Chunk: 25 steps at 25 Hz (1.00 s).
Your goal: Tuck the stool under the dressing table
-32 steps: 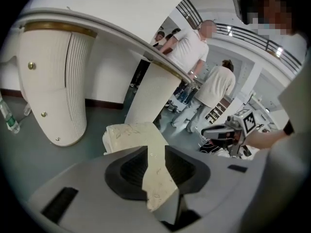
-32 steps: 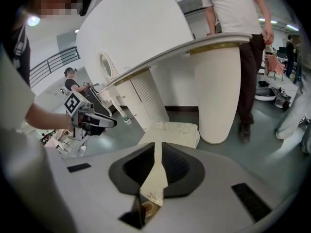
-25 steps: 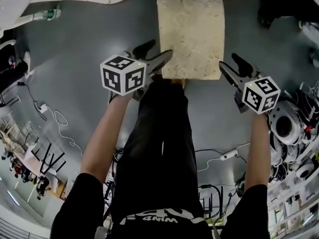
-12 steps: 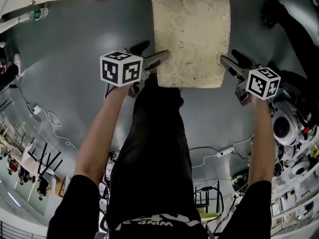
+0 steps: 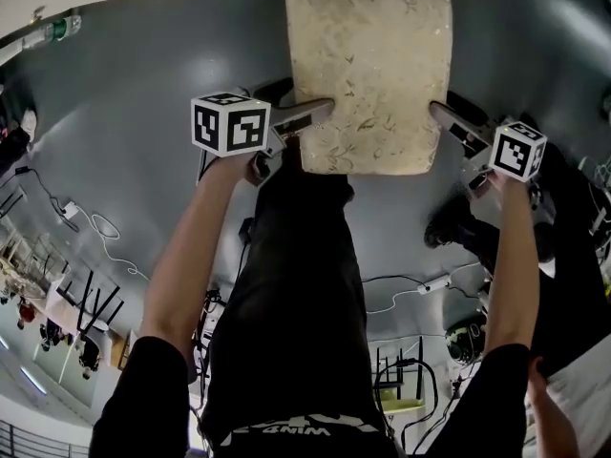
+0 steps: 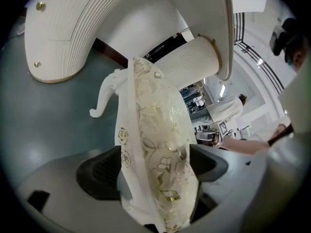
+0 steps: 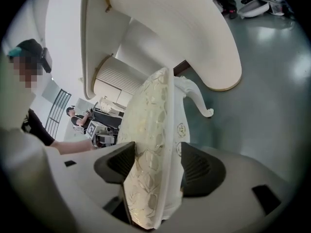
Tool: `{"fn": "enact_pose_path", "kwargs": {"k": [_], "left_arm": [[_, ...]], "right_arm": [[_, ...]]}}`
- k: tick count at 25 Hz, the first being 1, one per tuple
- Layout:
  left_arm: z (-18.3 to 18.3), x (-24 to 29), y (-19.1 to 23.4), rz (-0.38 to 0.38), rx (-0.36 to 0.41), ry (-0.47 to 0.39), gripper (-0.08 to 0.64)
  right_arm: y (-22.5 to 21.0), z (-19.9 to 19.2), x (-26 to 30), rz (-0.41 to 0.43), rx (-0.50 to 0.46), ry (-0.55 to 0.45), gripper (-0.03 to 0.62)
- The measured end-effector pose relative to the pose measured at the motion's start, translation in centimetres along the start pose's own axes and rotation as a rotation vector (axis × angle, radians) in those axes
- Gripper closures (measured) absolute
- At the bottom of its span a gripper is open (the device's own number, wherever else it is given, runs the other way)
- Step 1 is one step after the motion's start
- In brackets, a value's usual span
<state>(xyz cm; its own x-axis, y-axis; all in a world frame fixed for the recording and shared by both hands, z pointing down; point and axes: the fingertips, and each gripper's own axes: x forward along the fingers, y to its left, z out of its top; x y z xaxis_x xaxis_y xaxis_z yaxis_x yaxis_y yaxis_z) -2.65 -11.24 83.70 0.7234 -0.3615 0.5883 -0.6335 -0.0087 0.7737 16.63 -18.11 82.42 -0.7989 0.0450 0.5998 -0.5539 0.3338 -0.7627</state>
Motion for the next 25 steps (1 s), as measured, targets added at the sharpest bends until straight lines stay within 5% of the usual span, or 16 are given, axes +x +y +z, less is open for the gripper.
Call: {"fn": "enact_pose_path", "kwargs": {"k": [10,25], "left_arm": [[-0.1,1.0,0.2,-0.039,-0.007,0.017,0.123],[0.0,0.2,-0.2,0.092,0.008,0.092,0.218]], "right_arm": [[0.7,-0.1,1.1,0.079,-0.012,0.050,0.304],[0.8,-0.3,1.2,0.016,0.024,0.035,0.322]]}}
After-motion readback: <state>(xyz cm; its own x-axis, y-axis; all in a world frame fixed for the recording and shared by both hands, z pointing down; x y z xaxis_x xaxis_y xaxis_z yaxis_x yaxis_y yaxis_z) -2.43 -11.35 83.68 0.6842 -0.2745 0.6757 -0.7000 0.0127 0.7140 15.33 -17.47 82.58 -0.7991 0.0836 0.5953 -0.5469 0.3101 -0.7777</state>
